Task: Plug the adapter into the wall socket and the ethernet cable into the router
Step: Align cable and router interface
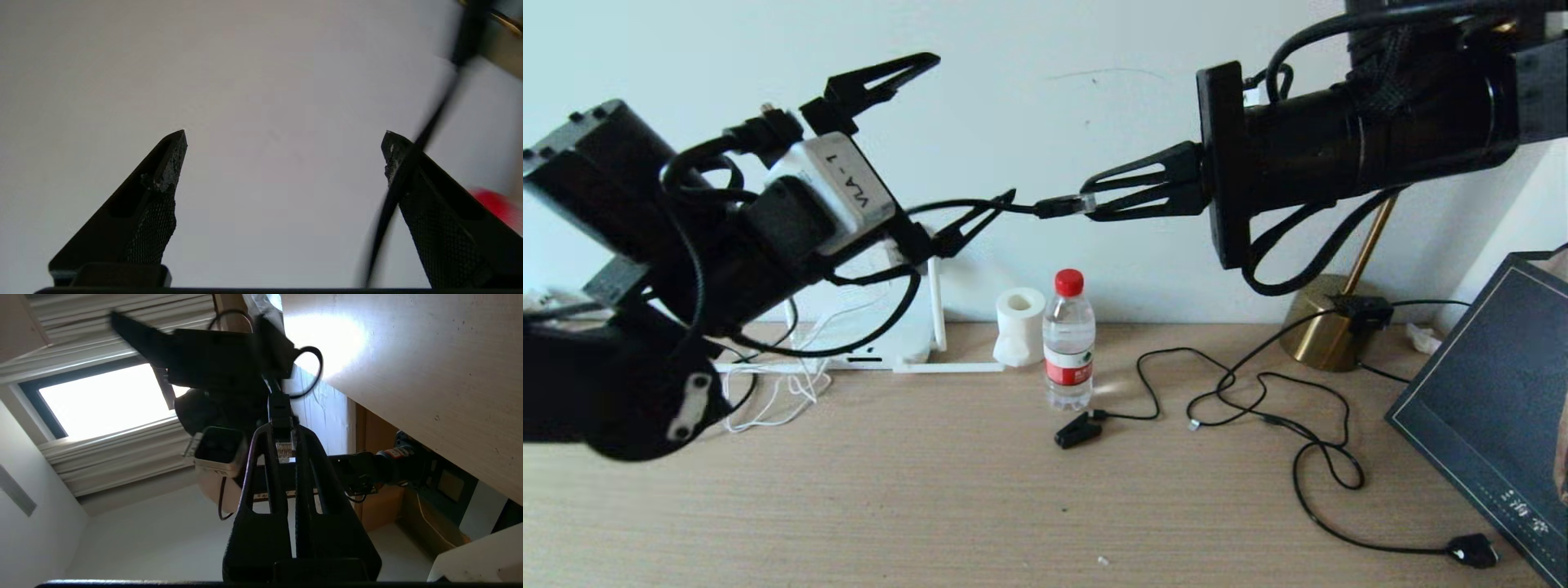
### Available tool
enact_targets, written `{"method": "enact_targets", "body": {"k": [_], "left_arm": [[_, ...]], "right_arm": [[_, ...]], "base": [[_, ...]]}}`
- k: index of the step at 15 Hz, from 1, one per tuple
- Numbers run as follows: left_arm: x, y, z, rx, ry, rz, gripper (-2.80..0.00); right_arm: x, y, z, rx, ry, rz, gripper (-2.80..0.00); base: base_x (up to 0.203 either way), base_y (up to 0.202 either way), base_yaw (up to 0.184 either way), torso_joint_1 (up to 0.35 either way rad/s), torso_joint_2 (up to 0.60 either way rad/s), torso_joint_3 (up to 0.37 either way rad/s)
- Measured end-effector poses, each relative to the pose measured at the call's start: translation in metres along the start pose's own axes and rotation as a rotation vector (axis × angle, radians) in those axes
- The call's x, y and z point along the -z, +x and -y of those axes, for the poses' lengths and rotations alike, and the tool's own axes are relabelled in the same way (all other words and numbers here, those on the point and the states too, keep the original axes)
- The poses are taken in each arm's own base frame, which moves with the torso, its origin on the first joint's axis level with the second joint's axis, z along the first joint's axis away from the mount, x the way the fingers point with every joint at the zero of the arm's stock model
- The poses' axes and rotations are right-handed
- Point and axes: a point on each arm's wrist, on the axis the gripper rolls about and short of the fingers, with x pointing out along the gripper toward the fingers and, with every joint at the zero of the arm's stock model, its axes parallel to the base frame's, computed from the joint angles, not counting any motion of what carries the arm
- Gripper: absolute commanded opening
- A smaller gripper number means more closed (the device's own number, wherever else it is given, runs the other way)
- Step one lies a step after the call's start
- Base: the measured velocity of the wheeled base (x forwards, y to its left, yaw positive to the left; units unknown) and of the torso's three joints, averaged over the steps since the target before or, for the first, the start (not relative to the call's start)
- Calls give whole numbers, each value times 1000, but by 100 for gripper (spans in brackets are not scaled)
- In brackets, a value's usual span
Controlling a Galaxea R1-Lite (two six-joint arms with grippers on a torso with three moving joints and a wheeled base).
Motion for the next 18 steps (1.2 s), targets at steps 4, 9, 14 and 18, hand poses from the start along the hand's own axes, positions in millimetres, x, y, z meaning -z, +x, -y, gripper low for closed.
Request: {"method": "enact_targets", "body": {"k": [4,9,14,18], "left_arm": [[25,8,16,63,-53,218,0],[13,-11,65,220,-206,220,0],[-22,0,67,227,-220,327,0],[-34,15,47,164,-165,392,0]], "right_arm": [[-37,-5,16,-22,37,-41,-280],[-45,-15,14,-56,21,-29,-280],[-27,-23,1,-86,23,-77,-280],[-15,-27,-1,-80,25,-90,-280]], "base": [[0,0,0,0,0,0],[0,0,0,0,0,0],[0,0,0,0,0,0],[0,0,0,0,0,0]]}}
